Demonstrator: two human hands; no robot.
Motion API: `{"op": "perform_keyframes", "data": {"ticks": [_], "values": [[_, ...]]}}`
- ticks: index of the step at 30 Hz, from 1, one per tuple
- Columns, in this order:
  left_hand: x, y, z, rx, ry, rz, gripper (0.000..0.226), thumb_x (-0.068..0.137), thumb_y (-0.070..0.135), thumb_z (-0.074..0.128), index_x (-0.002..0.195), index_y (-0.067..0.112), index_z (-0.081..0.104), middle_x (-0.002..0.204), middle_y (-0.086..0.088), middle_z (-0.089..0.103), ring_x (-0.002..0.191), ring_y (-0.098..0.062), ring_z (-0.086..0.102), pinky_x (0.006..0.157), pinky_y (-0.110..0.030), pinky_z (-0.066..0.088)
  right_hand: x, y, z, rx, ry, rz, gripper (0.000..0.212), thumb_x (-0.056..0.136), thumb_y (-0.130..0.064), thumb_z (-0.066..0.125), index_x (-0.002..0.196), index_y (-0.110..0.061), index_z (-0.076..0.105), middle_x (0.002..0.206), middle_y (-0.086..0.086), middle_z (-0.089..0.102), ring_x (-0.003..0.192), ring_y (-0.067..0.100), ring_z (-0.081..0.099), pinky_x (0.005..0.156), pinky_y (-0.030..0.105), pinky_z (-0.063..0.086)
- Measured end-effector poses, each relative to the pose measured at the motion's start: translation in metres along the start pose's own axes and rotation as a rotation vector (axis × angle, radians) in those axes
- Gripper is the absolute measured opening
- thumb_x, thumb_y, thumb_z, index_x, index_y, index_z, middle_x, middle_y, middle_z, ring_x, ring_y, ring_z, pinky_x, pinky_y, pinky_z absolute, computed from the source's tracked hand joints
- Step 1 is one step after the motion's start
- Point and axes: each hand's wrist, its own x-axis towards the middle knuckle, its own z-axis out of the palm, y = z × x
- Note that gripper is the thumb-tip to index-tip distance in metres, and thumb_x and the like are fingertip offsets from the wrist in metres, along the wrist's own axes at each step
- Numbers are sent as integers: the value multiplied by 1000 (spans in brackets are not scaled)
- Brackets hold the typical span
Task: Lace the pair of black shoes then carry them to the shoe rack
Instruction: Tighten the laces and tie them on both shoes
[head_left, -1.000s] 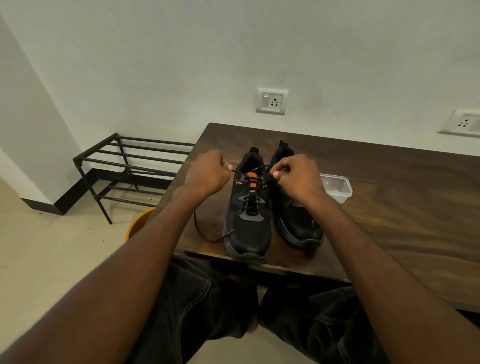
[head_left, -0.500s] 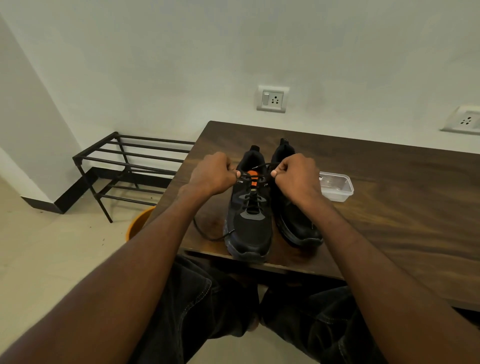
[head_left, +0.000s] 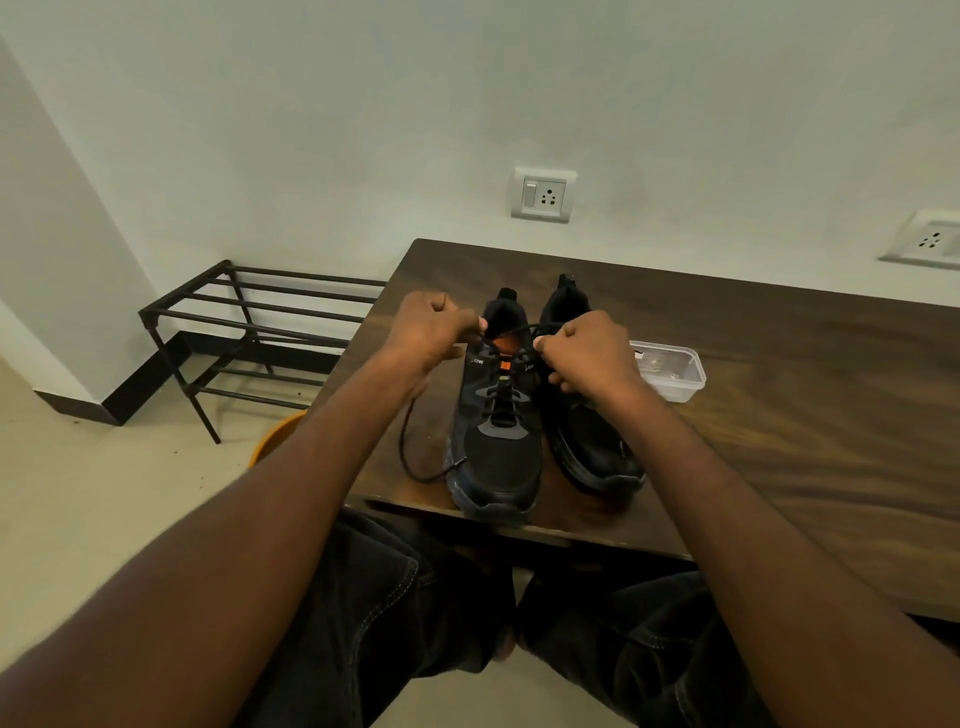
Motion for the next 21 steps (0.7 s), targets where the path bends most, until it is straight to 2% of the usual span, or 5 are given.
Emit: {"op": "perform_keyframes", "data": {"ticks": [3,6,8,16,21], "values": [[0,-3,13,-318,-79,-38,17,97,2,65,90,10,52,96,-22,76,90,-31,78,62,-28,60,-5,-4,1,430,-70,115,17,95,-20,72,90,-4,74,88,14,78,67,22,74,61,32,59],[4,-9,21,-318,-90,-52,8,105,9,56,98,9,53,82,-11,70,76,-22,77,61,-26,59,-5,-5,5,784,-108,238,15,98,-14,69,104,-1,72,88,12,76,60,12,70,49,21,48],[7,-11,23,-287,-86,-42,13,106,12,54,94,10,53,78,-6,66,69,-15,73,63,-25,59,-2,-3,10,910,-131,313,12,101,-13,63,99,-3,69,86,12,77,57,11,71,47,20,47],[13,-18,20,-149,-175,104,24,103,27,63,96,5,69,69,1,68,69,-13,67,70,-30,56,0,-5,19,998,-234,341,20,105,-28,61,89,-16,64,70,0,76,57,8,70,52,21,43],[13,-22,11,-53,-336,208,27,109,16,48,118,12,74,94,-7,73,84,-17,63,81,-30,54,0,-2,22,1009,-277,313,18,106,-19,58,99,-17,74,80,-3,75,61,5,63,52,19,45]]}}
